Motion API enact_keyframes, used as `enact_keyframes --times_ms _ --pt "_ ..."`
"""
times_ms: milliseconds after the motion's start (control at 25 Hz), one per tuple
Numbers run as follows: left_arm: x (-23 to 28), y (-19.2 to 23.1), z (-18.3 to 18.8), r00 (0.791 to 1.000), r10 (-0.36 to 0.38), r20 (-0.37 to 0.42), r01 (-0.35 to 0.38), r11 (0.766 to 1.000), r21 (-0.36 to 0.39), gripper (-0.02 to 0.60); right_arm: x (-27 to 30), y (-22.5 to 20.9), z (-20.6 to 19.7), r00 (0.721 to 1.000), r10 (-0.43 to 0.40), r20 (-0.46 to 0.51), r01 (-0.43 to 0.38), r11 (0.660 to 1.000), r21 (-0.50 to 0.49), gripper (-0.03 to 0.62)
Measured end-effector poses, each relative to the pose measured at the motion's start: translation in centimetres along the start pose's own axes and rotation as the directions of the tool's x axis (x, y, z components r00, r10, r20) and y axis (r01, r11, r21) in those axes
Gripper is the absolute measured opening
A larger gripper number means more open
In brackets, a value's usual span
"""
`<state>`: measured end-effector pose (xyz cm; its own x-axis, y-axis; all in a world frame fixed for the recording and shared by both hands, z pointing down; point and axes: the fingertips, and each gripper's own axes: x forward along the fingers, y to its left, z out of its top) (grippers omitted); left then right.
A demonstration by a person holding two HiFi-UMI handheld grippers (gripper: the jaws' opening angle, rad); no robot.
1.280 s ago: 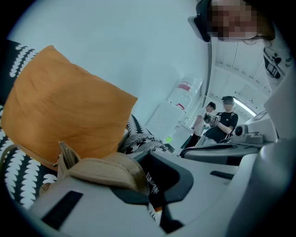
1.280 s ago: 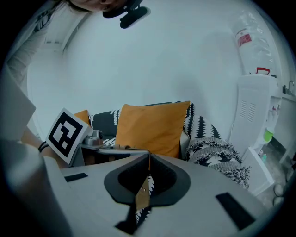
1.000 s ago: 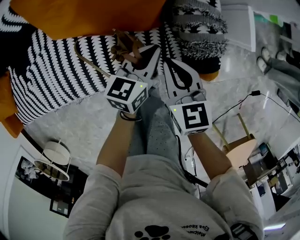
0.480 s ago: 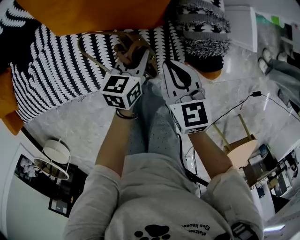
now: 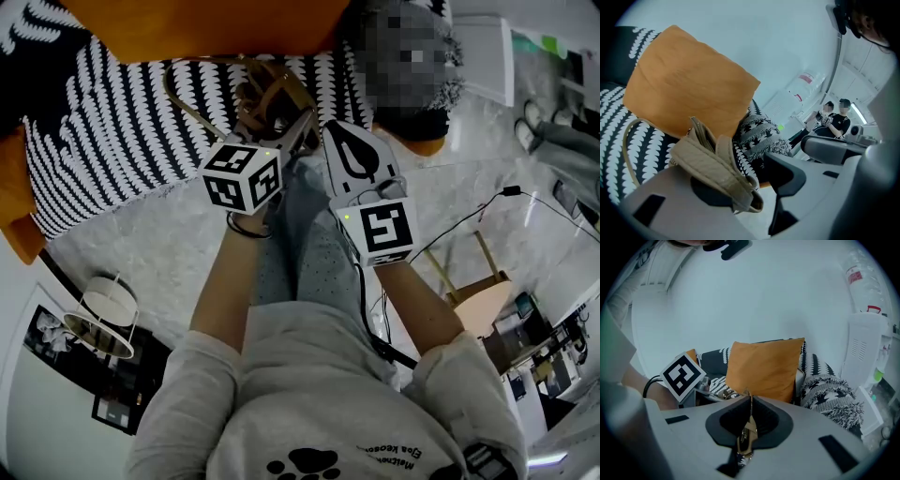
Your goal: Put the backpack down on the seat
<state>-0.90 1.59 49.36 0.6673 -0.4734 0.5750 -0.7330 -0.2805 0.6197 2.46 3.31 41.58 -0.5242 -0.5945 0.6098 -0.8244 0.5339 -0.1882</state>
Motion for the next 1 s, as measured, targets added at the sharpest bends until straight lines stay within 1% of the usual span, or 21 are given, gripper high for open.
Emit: enact_keyframes --times_ms 160,240,440,640,720,880,1000 --pt "-0.6 0.8 -1.3 0.996 0.052 -0.066 -0.052 0.999 0.005 0.201 -0.6 0.3 0.2 1.000 0.008 0.010 -0.008 1.000 -0.005 0.038" --pt "-0.8 1.3 -2.0 0.993 0.075 -0.093 -0.075 0.997 -0.006 0.206 -0.8 0.2 0.3 1.000 0.010 0.011 -0.010 1.000 -0.007 0.038" --pt "-2.2 2.2 -3.2 0.984 0.103 -0.144 -0.109 0.993 -0.034 0.212 -1.3 0.6 0.8 1.000 0.007 0.016 -0.007 1.000 -0.015 0.038" --pt "-4.4 2.3 -3.9 0.983 0.115 -0.146 -0.124 0.991 -0.053 0.216 -2.1 1.3 1.6 0.999 -0.009 0.044 0.010 1.000 -0.021 0.038" --pt "-5.3 2.3 -4.3 0.982 0.120 -0.146 -0.129 0.990 -0.056 0.216 -2.2 1.8 1.6 0.999 -0.014 0.038 0.015 1.000 -0.018 0.038" --pt "-8.4 2.9 -5.2 0.978 0.144 -0.153 -0.154 0.986 -0.061 0.216 -2.8 4.4 2.4 0.999 -0.006 0.031 0.006 1.000 -0.013 0.038" --pt "-8.9 2.0 -4.9 0.976 0.155 -0.152 -0.166 0.984 -0.065 0.216 -3.8 3.9 3.2 0.999 -0.003 0.036 0.004 1.000 -0.024 0.038"
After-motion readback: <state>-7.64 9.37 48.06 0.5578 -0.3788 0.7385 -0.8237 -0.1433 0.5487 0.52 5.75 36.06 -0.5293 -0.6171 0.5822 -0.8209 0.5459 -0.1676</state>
